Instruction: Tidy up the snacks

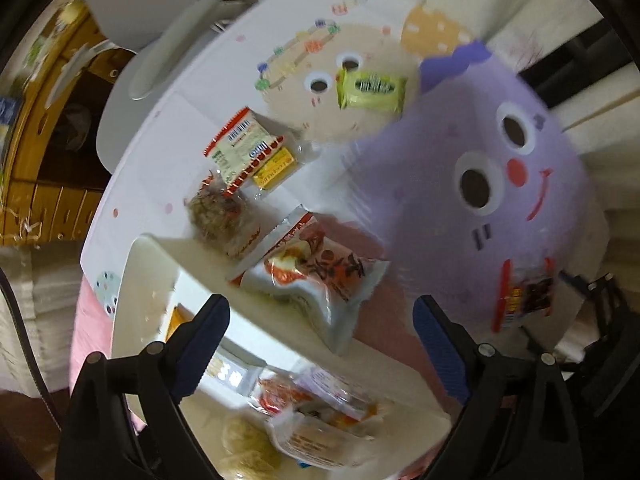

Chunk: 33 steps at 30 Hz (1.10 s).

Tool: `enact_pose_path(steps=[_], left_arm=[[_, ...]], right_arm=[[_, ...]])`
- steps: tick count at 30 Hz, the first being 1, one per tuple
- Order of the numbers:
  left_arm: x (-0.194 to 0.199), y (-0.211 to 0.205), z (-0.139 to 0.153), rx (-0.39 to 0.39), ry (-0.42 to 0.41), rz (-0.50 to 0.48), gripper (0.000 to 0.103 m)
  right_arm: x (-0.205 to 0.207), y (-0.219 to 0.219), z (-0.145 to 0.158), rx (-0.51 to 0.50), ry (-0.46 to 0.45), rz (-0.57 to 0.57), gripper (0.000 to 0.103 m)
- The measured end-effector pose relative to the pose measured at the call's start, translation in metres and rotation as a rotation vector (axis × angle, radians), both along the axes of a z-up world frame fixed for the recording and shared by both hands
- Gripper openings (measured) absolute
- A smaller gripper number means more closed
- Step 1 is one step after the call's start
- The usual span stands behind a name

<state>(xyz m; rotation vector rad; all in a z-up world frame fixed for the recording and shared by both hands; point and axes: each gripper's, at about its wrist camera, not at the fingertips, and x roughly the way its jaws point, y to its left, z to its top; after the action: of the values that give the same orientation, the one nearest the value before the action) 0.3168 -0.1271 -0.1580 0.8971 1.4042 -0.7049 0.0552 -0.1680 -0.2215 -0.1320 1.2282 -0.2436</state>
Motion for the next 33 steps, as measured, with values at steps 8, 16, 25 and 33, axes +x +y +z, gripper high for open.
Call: enact_pose_path(steps=[8, 16, 25, 33], left_arm=[[0.019, -0.016, -0.056, 0.158, 0.047, -0.037, 0.092], [0.028, -0.023, -0.091, 0.241, 0.107, -0.046, 0.096], [0.024, -0.038, -0.112, 0.264, 0.133, -0.088, 0.099], [0.016, -0.052, -0.134, 0.315, 0.132, -0.121, 0.101]], right_arm=[[0.010, -0.019, -0.006, -0.027, 0.022, 0.072, 0.079], [0.023, -0.019, -0.013, -0.019, 0.039, 0.210, 0.079], [0.035, -0.025, -0.015, 0.064, 0.089, 0.212, 0.065], [0.047, -0.040, -0.013, 0.153, 0.108, 0.107, 0.057]])
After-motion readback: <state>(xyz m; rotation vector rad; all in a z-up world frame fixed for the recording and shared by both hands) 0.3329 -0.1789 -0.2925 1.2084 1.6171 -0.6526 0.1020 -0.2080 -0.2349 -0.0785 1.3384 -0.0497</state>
